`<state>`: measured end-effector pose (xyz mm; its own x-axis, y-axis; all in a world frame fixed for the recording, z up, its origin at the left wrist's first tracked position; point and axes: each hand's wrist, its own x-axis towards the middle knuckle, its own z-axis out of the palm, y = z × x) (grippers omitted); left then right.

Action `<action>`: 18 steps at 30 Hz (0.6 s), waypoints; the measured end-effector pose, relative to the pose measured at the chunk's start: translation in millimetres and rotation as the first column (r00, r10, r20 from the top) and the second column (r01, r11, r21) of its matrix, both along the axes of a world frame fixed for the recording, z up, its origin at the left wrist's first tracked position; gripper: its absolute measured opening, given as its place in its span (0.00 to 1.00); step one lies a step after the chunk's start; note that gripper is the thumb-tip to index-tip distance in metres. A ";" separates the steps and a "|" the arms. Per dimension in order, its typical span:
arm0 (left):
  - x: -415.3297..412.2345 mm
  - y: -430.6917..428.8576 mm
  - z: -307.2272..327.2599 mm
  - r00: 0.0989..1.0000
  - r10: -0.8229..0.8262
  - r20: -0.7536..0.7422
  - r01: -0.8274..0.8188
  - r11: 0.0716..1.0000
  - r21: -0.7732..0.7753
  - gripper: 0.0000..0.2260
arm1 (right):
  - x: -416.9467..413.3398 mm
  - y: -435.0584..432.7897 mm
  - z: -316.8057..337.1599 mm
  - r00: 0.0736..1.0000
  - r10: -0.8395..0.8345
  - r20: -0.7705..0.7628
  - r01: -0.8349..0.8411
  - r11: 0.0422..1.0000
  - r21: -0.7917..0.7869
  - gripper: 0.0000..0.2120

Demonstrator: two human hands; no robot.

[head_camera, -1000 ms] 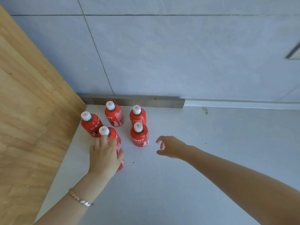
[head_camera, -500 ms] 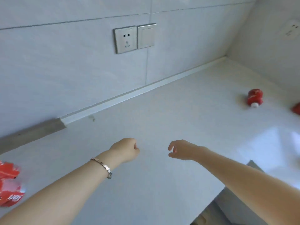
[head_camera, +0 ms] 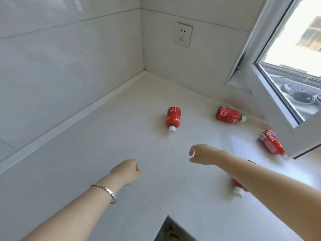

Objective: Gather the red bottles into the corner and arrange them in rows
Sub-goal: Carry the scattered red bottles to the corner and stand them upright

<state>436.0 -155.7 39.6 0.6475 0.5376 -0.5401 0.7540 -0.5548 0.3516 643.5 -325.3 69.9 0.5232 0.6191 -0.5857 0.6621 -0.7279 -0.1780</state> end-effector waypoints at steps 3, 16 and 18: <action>59.5 -8.3 3.5 1.000 -0.014 0.004 0.014 1.000 0.005 0.08 | 60.8 -13.1 2.6 0.999 -0.042 0.028 0.042 0.999 -0.015 0.17; 245.4 -13.9 -55.7 0.860 0.446 0.249 -0.428 0.895 -0.124 0.21 | 166.6 -48.6 -40.8 0.977 -0.212 -0.011 0.212 0.977 -0.003 0.17; 248.9 -14.0 -63.6 0.799 0.505 0.327 -0.474 0.863 -0.176 0.14 | 167.9 -53.8 -43.7 0.972 -0.234 -0.023 0.234 0.972 0.009 0.16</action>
